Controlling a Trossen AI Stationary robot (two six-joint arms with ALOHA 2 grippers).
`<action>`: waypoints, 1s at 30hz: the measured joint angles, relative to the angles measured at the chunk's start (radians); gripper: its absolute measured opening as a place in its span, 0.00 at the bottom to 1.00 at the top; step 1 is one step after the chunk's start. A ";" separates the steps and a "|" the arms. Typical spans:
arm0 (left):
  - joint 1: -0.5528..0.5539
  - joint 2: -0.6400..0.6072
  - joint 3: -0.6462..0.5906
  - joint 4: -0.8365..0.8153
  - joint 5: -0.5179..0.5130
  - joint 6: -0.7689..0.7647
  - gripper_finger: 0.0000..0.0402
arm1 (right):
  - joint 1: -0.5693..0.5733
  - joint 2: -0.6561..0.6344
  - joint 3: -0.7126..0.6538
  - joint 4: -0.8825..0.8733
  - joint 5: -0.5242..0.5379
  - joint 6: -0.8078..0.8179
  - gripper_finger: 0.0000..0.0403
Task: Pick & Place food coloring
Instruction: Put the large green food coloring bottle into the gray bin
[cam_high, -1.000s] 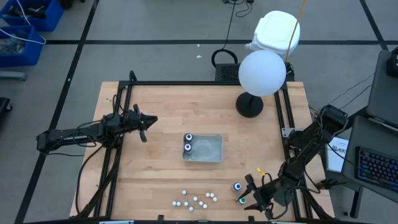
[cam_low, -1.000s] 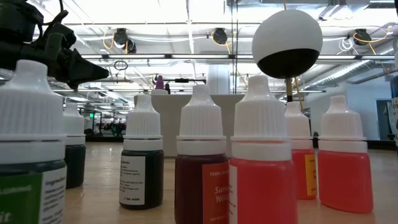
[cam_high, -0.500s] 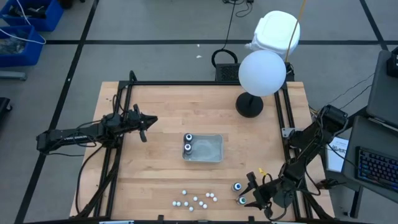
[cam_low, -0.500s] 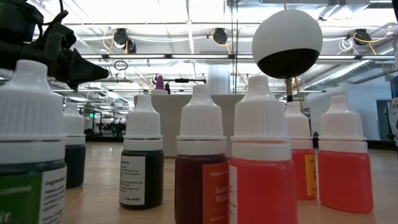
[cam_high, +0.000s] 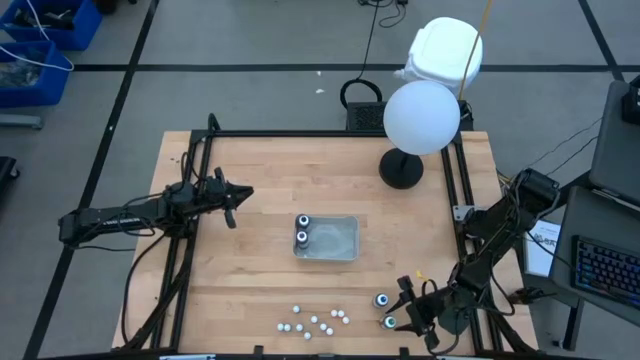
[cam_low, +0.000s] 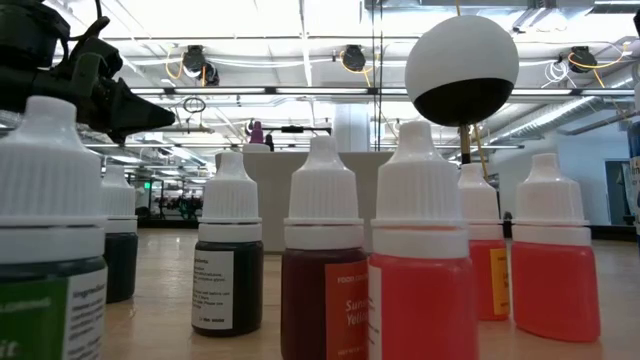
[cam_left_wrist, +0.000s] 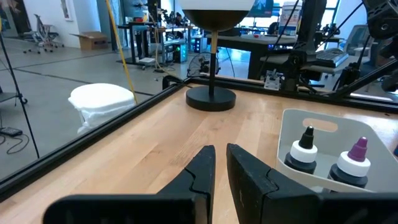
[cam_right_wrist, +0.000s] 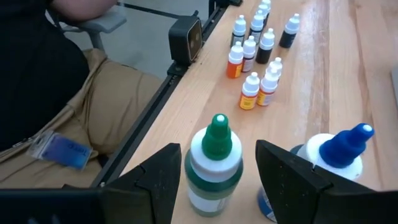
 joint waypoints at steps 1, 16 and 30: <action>0.000 0.000 0.000 0.000 0.000 0.000 0.12 | 0.000 0.000 0.000 0.000 -0.015 0.002 0.49; 0.000 0.000 0.000 0.000 0.000 0.000 0.12 | -0.017 0.000 0.000 0.001 -0.016 0.026 0.49; 0.000 0.000 0.000 0.001 0.000 0.001 0.12 | -0.016 0.042 -0.001 0.026 -0.021 0.028 0.49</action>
